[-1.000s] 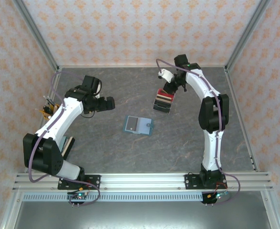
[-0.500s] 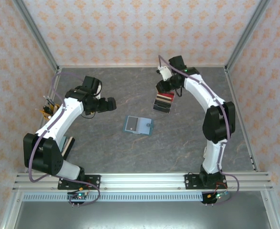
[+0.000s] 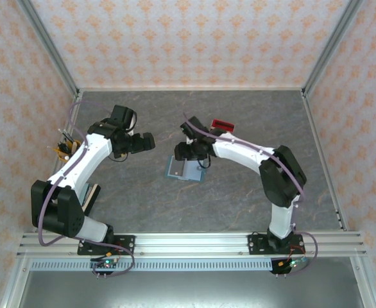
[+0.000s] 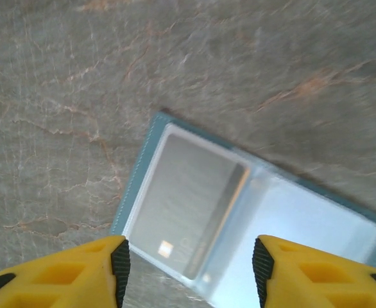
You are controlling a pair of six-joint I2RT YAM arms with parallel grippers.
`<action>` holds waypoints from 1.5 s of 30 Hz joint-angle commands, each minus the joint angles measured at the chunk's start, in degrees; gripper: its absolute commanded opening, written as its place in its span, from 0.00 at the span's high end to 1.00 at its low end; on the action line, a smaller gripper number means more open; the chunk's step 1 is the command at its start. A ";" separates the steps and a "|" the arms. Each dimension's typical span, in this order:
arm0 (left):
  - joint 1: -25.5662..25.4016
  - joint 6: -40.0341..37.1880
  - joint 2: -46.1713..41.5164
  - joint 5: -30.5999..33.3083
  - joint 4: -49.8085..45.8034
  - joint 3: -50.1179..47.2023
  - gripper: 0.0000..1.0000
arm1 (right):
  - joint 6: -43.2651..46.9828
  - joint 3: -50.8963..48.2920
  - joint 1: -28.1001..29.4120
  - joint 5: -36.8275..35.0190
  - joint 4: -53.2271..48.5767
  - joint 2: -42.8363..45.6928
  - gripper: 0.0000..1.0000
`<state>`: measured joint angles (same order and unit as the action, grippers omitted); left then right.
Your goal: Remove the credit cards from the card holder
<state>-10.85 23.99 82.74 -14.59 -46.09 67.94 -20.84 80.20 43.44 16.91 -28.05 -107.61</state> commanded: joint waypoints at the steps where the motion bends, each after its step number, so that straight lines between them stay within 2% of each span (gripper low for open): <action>1: 0.22 2.32 -1.86 3.17 0.26 -1.85 0.00 | -4.19 1.75 1.69 -7.48 -0.75 -3.31 0.43; 7: 0.24 3.87 -2.14 2.27 2.13 -4.30 0.00 | -4.48 6.27 3.22 -12.12 -6.91 -8.71 0.43; 11: 0.26 5.04 -1.84 -0.27 4.34 -6.06 0.00 | -4.47 7.24 3.23 -12.56 -8.91 -10.88 0.44; 17: 0.22 6.28 -0.71 -7.47 9.37 -9.26 0.02 | -4.27 7.35 3.22 -11.72 -10.08 -13.24 0.46; 21: 0.13 8.29 1.35 -13.97 13.74 -11.81 0.08 | -3.70 6.37 3.05 -11.40 -10.20 -14.02 0.55; 24: 0.00 9.78 3.34 -18.62 17.96 -13.78 0.17 | -2.90 5.28 2.70 -10.55 -9.86 -14.20 0.62; 28: -1.26 11.03 6.10 -23.23 22.55 -14.84 0.33 | -2.10 3.73 2.31 -10.06 -9.38 -13.83 0.66; 35: -5.85 11.68 11.66 -25.49 25.85 -12.74 0.57 | -1.34 1.24 1.39 -8.19 -7.48 -12.92 0.71; 39: -7.41 11.42 14.51 -24.82 25.15 -10.85 0.66 | -0.98 0.04 0.79 -7.16 -6.31 -12.23 0.73; 45: -8.31 11.26 17.51 -23.95 24.43 -9.78 0.68 | -0.88 -1.56 0.07 -5.26 -4.49 -11.05 0.74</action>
<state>-18.76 35.59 99.18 -38.59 -21.61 56.55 -22.46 81.82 44.42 12.05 -28.88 -117.23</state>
